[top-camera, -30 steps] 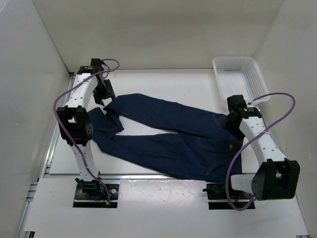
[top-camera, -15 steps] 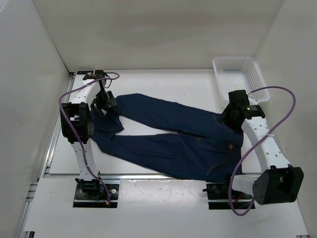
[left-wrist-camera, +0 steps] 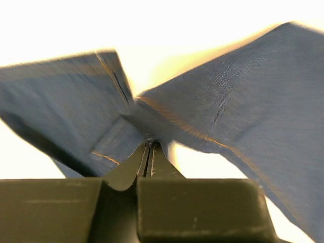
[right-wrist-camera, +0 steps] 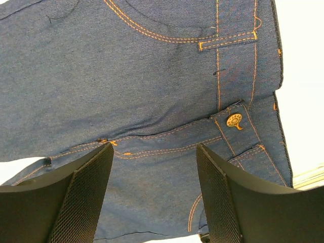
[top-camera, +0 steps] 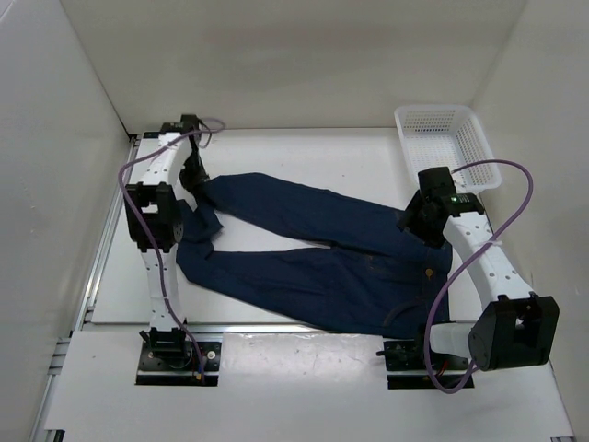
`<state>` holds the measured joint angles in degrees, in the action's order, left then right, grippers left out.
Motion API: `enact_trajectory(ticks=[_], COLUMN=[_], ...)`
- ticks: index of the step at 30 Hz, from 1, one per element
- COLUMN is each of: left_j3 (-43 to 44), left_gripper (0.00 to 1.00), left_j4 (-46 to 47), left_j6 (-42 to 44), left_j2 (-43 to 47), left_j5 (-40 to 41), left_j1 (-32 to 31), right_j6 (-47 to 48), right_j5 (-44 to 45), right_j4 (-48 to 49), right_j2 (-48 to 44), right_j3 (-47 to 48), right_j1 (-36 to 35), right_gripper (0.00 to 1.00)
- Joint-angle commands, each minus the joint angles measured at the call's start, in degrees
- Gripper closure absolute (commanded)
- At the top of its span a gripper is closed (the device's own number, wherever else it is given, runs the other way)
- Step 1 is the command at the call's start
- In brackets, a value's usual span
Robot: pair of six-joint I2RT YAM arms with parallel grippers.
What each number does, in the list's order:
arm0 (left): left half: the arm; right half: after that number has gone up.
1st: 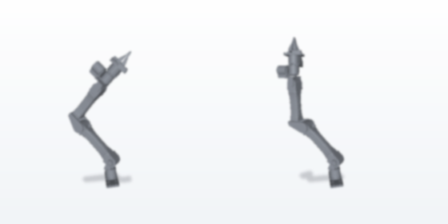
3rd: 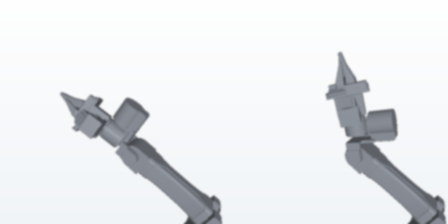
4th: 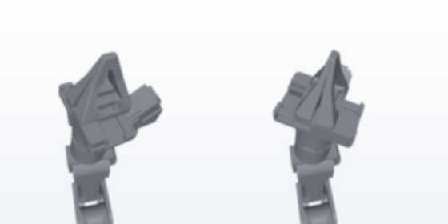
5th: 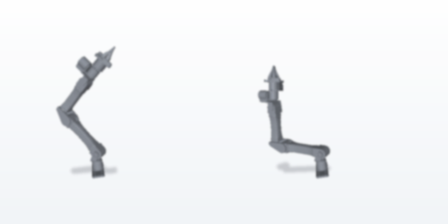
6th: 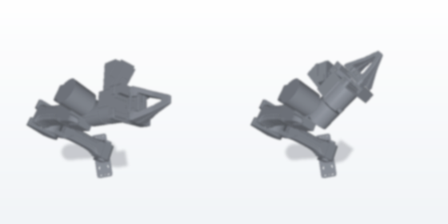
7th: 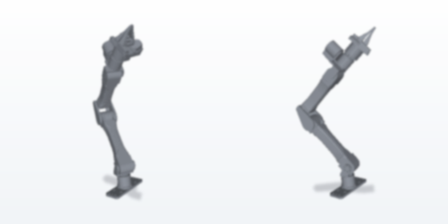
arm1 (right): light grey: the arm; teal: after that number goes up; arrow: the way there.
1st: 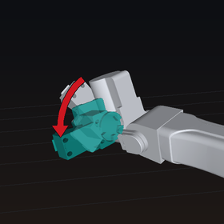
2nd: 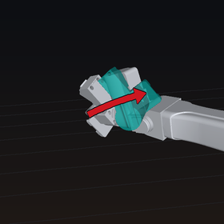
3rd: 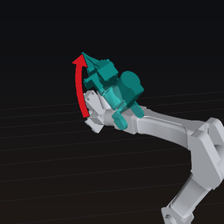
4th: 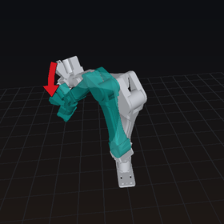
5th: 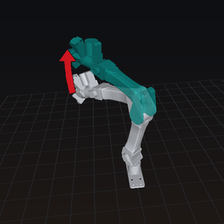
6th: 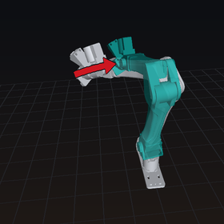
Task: Fold and stack the trousers
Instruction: Flatten the trousers out
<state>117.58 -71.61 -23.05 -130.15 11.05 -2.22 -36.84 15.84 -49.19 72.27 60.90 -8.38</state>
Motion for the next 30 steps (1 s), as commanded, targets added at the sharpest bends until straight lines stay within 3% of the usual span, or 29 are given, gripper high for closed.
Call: enact_trajectory(ticks=[1,3,5,8,10,11,12,13,16,20,21,25,27,28,30], left_j3=[13.8,22.4,23.0,12.5,-3.2,-7.8,-13.3,-14.0,-9.8,-5.9,-5.9,-4.4,-2.6,-1.6,0.4], left_gripper=[0.9,0.9,0.9,0.9,0.87,0.4,0.06,0.0,0.0,0.03,0.07,0.47,0.47,0.39,0.03], left_j4=[-1.0,-1.0,0.2,7.3,13.2,15.1,15.1,13.5,3.3,2.1,2.9,5.4,6.0,4.5,2.2], left_j6=[4.6,7.0,8.5,10.7,11.4,11.4,7.2,5.7,0.1,0.0,0.0,1.5,-0.4,-1.5,-2.3], left_j2=[11.3,12.7,14.5,22.6,30.0,31.3,31.4,30.7,23.2,20.2,20.2,19.6,17.0,15.6,10.8], left_j5=[7.3,6.2,6.2,7.8,9.6,12.4,14.0,14.0,13.4,12.0,10.3,5.0,4.9,4.9,3.1], left_j1=[0.1,0.1,0.1,-0.6,-1.1,-1.1,-0.3,0.7,4.3,3.5,2.8,2.8,4.4,5.5,7.9], right_j6=[1.2,1.2,1.2,0.7,0.7,0.7,0.7,0.7,0.7,0.7,1.2,1.2,1.2,1.2,1.8], right_j5=[-0.5,-0.5,-0.5,-0.5,-0.5,-0.5,-0.5,-0.5,-1.2,-1.2,-1.2,-1.2,-1.2,-1.2,-1.2], right_j4=[1.4,1.9,1.9,2.4,2.4,3.0,3.0,3.0,3.6,3.6,3.6,4.1,4.1,4.1,4.1], right_j2=[0.2,0.9,1.5,1.5,2.1,2.1,2.1,2.7,3.8,3.8,3.8,4.3,4.3,4.3,4.3], right_j3=[0.4,0.4,0.4,0.4,-0.1,-0.6,-0.6,-1.2,-1.2,-0.7,-0.7,-0.7,-0.7,-0.7,-0.7], right_j1=[-0.1,-0.1,-0.1,-0.1,-0.1,-0.1,-0.1,-0.1,-0.1,-0.1,-0.1,-0.1,-0.1,-0.1,-0.1], right_gripper=[0.29,0.29,0.29,0.29,0.29,0.29,0.29,0.29,0.29,0.29,0.29,0.29,0.29,0.29,0.29])
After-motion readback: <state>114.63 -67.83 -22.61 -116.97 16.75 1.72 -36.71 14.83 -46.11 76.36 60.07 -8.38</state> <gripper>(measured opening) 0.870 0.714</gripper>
